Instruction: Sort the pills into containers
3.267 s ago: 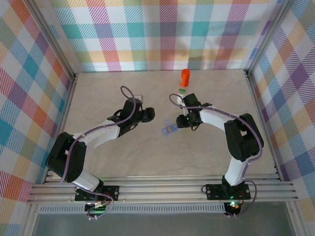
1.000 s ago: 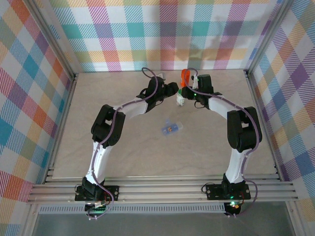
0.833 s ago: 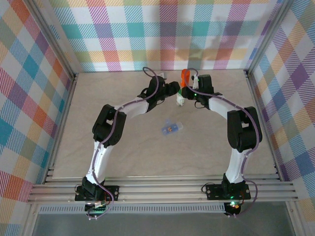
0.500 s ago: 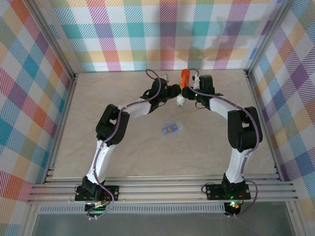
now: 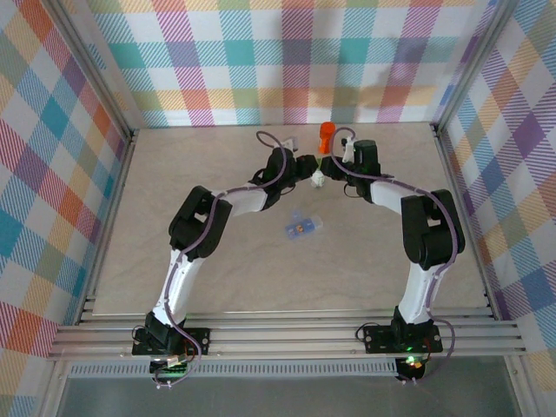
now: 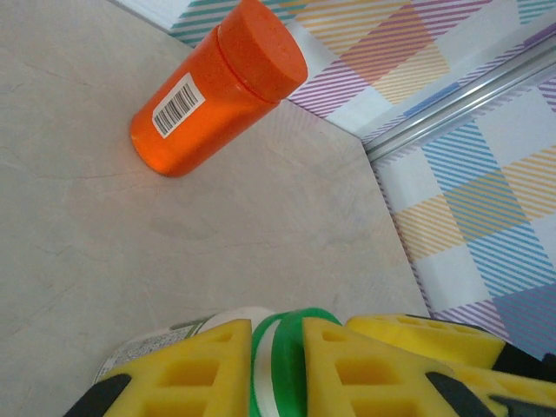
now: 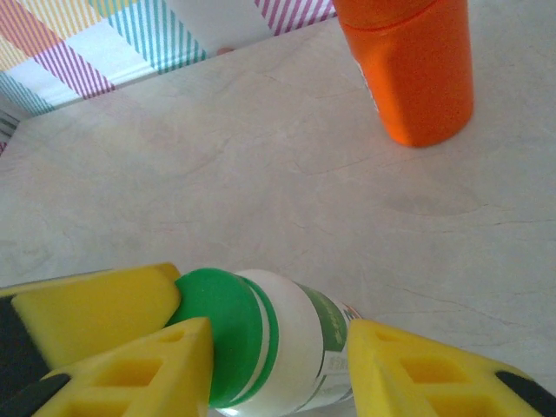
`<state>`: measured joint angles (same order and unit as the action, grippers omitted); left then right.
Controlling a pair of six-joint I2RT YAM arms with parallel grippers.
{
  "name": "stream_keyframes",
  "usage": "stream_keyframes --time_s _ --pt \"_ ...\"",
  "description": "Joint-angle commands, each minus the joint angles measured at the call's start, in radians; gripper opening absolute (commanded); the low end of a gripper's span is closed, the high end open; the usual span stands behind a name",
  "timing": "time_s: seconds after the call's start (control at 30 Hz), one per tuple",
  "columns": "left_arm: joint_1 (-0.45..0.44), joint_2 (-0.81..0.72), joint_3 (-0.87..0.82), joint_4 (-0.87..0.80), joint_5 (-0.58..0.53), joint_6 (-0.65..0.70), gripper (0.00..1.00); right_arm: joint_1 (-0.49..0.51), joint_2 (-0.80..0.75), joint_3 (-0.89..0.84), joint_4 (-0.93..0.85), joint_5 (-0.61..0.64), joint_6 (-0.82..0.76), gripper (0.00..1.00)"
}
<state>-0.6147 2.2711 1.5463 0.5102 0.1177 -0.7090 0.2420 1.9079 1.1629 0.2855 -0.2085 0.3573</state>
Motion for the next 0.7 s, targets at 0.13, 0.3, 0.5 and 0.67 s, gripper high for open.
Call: stream_keyframes --time_s 0.13,0.3,0.5,0.67 --pt "-0.065 0.049 -0.121 -0.197 0.011 0.054 0.17 0.002 0.056 -0.069 -0.108 0.005 0.041 0.43" --pt "-0.055 0.035 -0.089 -0.229 0.011 0.078 0.19 -0.001 0.042 -0.054 -0.11 0.003 0.048 0.43" --pt "-0.006 0.02 0.077 -0.344 0.011 0.119 0.26 -0.002 -0.004 0.029 -0.174 0.009 0.062 0.45" --pt "0.012 0.004 0.2 -0.412 0.017 0.156 0.29 -0.004 -0.028 0.119 -0.232 0.012 0.063 0.5"
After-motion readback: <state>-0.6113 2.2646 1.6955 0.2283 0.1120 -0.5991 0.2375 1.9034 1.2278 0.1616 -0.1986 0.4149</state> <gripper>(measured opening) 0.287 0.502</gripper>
